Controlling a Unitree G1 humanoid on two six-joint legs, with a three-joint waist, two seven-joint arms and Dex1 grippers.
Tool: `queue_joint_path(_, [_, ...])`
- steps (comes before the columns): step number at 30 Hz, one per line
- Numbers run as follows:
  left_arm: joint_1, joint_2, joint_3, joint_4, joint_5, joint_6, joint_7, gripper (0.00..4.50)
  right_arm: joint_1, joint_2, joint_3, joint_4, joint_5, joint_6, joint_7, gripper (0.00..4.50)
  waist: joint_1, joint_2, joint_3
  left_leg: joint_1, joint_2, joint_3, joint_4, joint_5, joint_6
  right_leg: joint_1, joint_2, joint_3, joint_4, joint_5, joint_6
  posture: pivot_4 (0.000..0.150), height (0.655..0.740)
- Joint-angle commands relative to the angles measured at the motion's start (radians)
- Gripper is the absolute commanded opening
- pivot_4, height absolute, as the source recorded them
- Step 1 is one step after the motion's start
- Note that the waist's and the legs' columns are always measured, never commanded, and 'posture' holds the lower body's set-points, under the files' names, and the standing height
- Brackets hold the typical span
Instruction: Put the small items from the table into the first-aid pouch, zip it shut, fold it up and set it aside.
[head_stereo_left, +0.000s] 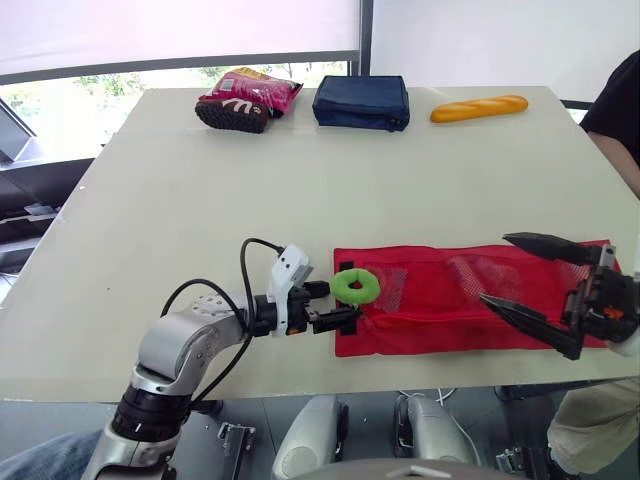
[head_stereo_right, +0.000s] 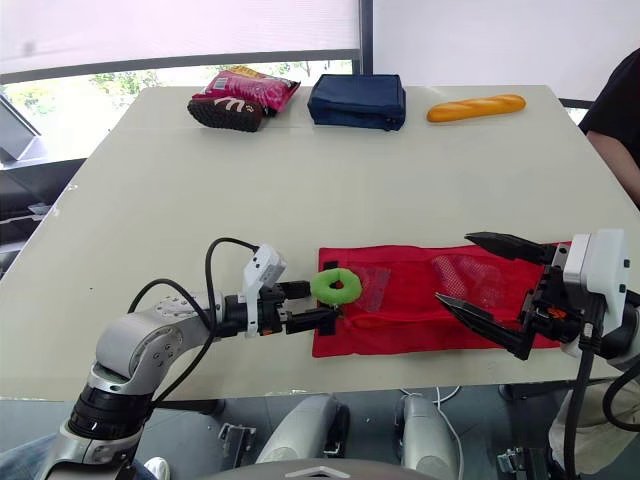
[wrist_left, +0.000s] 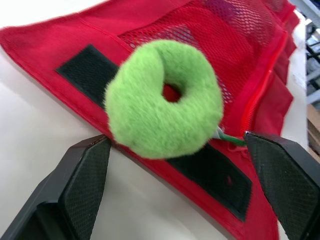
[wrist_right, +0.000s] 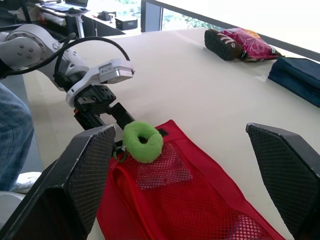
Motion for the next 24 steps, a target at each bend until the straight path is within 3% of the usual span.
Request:
queue_joint_path(1, [0.045, 0.008, -0.062, 0.003, -0.037, 0.040, -0.045, 4.50, -0.011, 0.006, -0.005, -0.030, 0.003, -0.022, -0.010, 4.46, 0.000, 0.000, 0.000, 0.000, 0.000, 0.000, 0.000, 0.000, 0.000, 0.000, 0.000, 0.000, 0.000, 0.000, 0.000, 0.150, 0.7397])
queue_joint_path(9, [0.047, -0.114, 0.098, 0.067, -0.230, 0.177, 0.008, 4.50, -0.004, 0.018, -0.001, -0.052, 0.002, -0.019, -0.031, 4.46, 0.000, 0.001, -0.001, 0.000, 0.000, 0.000, 0.000, 0.000, 0.001, 0.000, 0.000, -0.001, -0.001, -0.001, 0.003, 0.150, 0.7397])
queue_joint_path(15, [0.041, -0.169, 0.166, 0.116, -0.303, 0.224, 0.057, 2.60, -0.011, 0.017, 0.004, -0.058, 0.006, -0.016, -0.043, 4.50, -0.001, 0.000, 0.000, -0.001, 0.000, -0.001, 0.000, 0.000, 0.000, 0.000, 0.000, -0.001, -0.001, -0.001, 0.002, 0.150, 0.7397])
queue_joint_path(17, [0.047, -0.176, 0.179, 0.120, -0.319, 0.230, 0.063, 1.62, -0.012, 0.016, 0.006, -0.060, 0.007, -0.016, -0.046, 4.50, -0.001, 0.000, 0.000, -0.001, 0.000, -0.001, 0.000, 0.000, 0.000, 0.000, 0.000, -0.001, -0.001, -0.001, 0.002, 0.150, 0.7397])
queue_joint_path(18, [0.050, -0.177, 0.185, 0.121, -0.326, 0.233, 0.065, 1.38, -0.013, 0.016, 0.006, -0.061, 0.008, -0.015, -0.047, 4.50, -0.001, 0.000, 0.000, -0.001, 0.000, -0.001, 0.000, 0.000, 0.000, 0.000, 0.000, -0.001, -0.001, -0.001, 0.001, 0.150, 0.7397])
queue_joint_path(21, [0.057, -0.181, 0.209, 0.125, -0.347, 0.230, 0.072, 0.07, -0.014, 0.014, 0.009, -0.062, 0.008, -0.016, -0.049, 4.50, -0.001, 0.000, 0.000, -0.001, 0.000, -0.001, 0.000, 0.000, 0.000, 0.000, 0.000, -0.001, -0.001, 0.000, 0.000, 0.150, 0.7397])
queue_joint_path(24, [0.044, -0.194, 0.256, 0.146, -0.383, 0.221, 0.088, 0.07, -0.028, 0.013, 0.025, -0.059, 0.000, -0.015, -0.061, 4.50, -0.001, 0.000, 0.000, -0.001, 0.000, -0.001, 0.000, 0.000, 0.000, 0.000, 0.000, -0.001, -0.001, 0.000, 0.000, 0.150, 0.7397])
